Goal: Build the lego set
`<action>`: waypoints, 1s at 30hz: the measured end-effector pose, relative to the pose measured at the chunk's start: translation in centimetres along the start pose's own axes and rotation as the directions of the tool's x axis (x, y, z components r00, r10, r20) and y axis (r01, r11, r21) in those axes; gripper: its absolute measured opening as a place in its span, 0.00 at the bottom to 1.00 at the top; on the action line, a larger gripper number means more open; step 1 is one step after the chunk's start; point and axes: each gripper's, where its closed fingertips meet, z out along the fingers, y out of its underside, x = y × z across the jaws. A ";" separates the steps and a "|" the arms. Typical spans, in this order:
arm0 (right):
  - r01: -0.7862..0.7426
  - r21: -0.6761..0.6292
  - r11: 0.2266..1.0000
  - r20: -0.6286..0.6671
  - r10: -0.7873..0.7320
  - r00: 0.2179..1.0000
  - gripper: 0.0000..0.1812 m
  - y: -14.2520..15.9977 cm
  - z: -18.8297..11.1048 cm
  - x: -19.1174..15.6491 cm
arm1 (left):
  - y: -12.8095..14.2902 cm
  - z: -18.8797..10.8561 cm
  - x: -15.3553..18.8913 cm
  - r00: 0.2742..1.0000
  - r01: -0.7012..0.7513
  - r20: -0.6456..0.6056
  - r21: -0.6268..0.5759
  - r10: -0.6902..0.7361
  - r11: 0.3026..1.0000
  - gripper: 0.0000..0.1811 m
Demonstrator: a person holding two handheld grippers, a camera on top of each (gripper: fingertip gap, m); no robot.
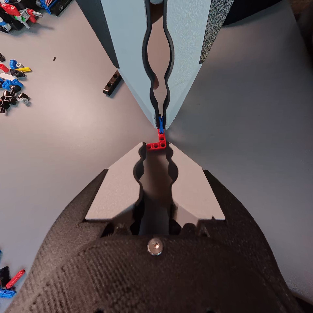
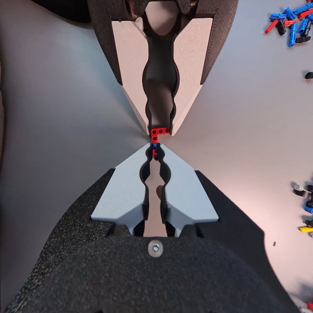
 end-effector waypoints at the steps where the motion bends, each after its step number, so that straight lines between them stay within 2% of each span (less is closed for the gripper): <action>1: -0.005 0.004 1.000 0.002 0.005 1.000 0.01 0.0 0.0 0.0 | 0.0 0.0 0.0 1.000 0.000 -0.001 0.000 0.000 1.000 0.13; 11: -0.001 0.000 1.000 -0.001 0.001 1.000 0.01 0.0 0.1 0.1 | 0.0 0.0 0.0 1.000 0.000 -0.001 0.002 0.000 1.000 0.13; 16: 0.127 -0.105 0.986 -0.026 -0.130 0.991 0.02 0.0 0.1 0.0 | 0.0 0.0 0.0 1.000 -0.001 -0.002 0.001 0.001 1.000 0.12; 21: 0.228 -0.196 0.954 0.025 -0.228 0.973 0.01 0.5 0.7 -0.1 | -0.1 0.1 0.1 1.000 -0.010 -0.001 0.006 0.010 1.000 0.13; 26: 0.225 -0.235 0.946 0.068 -0.215 0.974 0.01 0.5 0.8 -0.1 | 0.0 0.1 0.1 1.000 -0.004 -0.003 0.005 0.004 1.000 0.13; 30: 0.105 -0.227 0.968 0.063 -0.093 0.994 0.02 0.5 0.9 -0.2 | 0.0 0.1 0.1 1.000 -0.004 -0.005 0.003 0.004 1.000 0.13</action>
